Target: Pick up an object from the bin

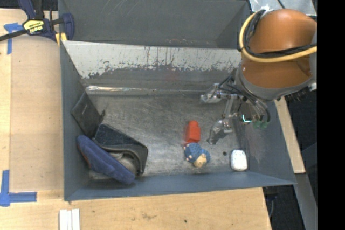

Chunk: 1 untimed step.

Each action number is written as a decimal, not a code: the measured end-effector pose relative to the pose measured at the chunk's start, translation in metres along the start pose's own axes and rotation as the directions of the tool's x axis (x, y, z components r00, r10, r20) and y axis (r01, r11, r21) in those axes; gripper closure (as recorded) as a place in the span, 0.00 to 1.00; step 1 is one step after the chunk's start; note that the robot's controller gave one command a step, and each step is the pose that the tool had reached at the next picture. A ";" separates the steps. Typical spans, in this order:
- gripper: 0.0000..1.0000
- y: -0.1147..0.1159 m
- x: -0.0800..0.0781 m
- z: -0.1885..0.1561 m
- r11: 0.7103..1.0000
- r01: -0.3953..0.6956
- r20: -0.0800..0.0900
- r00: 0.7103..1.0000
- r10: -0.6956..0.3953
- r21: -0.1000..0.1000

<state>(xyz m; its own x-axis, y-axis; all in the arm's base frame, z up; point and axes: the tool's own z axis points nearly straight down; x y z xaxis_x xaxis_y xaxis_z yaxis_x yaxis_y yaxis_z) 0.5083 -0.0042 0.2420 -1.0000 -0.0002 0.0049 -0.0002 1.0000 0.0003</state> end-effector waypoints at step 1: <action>0.00 -0.018 0.027 0.124 0.995 0.101 -0.002 0.995 -0.101 0.000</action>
Offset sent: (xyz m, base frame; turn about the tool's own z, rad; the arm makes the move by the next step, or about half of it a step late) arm -0.0259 -0.0168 -0.1197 -0.1014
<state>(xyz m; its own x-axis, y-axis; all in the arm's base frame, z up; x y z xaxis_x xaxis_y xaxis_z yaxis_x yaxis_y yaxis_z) 0.4803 -0.0218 0.1183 -0.9949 -0.1008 0.0069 -0.1008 0.9949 0.0005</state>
